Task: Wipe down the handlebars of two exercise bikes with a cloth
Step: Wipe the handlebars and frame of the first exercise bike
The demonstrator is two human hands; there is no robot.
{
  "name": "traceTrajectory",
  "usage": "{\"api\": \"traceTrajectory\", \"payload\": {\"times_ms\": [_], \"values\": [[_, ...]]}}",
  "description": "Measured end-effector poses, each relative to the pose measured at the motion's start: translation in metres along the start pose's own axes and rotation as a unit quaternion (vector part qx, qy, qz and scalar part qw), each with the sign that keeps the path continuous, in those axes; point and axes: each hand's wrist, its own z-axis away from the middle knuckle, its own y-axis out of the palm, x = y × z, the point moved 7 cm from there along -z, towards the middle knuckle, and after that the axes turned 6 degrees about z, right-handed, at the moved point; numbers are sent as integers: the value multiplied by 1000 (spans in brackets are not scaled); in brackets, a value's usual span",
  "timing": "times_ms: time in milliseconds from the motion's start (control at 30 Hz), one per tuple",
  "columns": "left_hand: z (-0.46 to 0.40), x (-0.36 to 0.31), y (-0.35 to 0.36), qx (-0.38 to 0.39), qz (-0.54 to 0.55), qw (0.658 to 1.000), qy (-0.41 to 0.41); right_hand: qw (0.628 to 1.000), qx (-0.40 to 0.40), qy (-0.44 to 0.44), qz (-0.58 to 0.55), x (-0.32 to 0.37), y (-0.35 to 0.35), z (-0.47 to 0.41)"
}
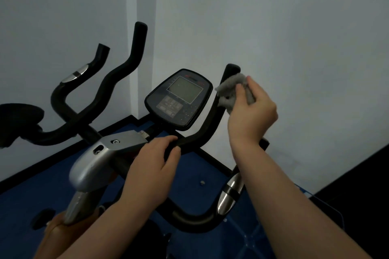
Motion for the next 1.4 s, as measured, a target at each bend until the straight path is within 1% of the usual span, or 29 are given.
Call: {"api": "traceTrajectory", "payload": {"times_ms": [33,100,233,300,367,400,433,467,500,533,567,600,633,733,767,800,833,900,933,967,1000,1033,1133,1167,1233,1267,1300,1333,1400], "values": [[0,0,0,-1,-2,1000,1,1000,2,5,5,0,4,-1],[0,0,0,-3,-3,1000,2,998,46,8,32,-4,13,16],[0,-2,1,-2,-13,1000,8,972,201,-51,113,-19,7,51],[0,-2,1,2,-22,1000,12,960,221,-117,122,-3,3,41],[-1,-1,1,5,-21,1000,10,945,178,-248,118,36,2,27],[-1,0,0,6,-16,1000,7,923,144,-327,142,54,6,20],[-1,1,0,9,-10,1000,4,890,115,-402,183,67,12,14],[0,1,0,12,-5,1000,1,845,104,-464,245,72,21,9],[1,1,0,13,0,1000,-1,794,119,-508,312,69,33,6],[0,2,-1,14,7,1000,-2,750,158,-529,365,60,45,5],[0,2,-1,15,14,1000,-5,720,202,-530,399,50,53,8],[0,4,-2,18,22,1000,-8,708,243,-519,414,39,57,13],[1,5,-3,20,28,999,-11,709,274,-501,413,30,59,21],[5,6,-5,25,37,999,-14,761,306,-433,374,21,52,48],[6,6,-6,27,34,999,-12,771,322,-408,367,25,51,48],[6,5,-6,31,30,999,-9,768,335,-395,377,31,53,44],[6,4,-6,37,27,999,-8,755,340,-403,389,39,55,38],[7,5,-6,53,26,998,-10,725,290,-488,391,62,60,23],[9,5,-7,62,20,998,-9,699,251,-529,411,71,63,14],[11,6,-7,74,3,997,-3,663,237,-542,460,71,68,4],[15,6,-8,85,-21,996,5,633,239,-534,507,66,72,-1],[18,6,-10,92,-44,995,14,617,246,-516,541,61,75,-1],[25,11,-19,95,-77,992,25,596,262,-473,594,47,76,25],[28,12,-21,96,-84,991,28,605,296,-448,588,37,77,37],[36,15,-25,98,-95,990,35,647,377,-373,548,31,72,47],[39,16,-27,97,-99,990,38,675,388,-341,526,36,72,37],[43,18,-29,98,-99,989,40,696,383,-335,507,44,71,24],[45,20,-29,104,-93,989,41,694,361,-361,507,55,71,15],[48,23,-30,116,-71,990,34,664,311,-415,538,63,72,10]]}}
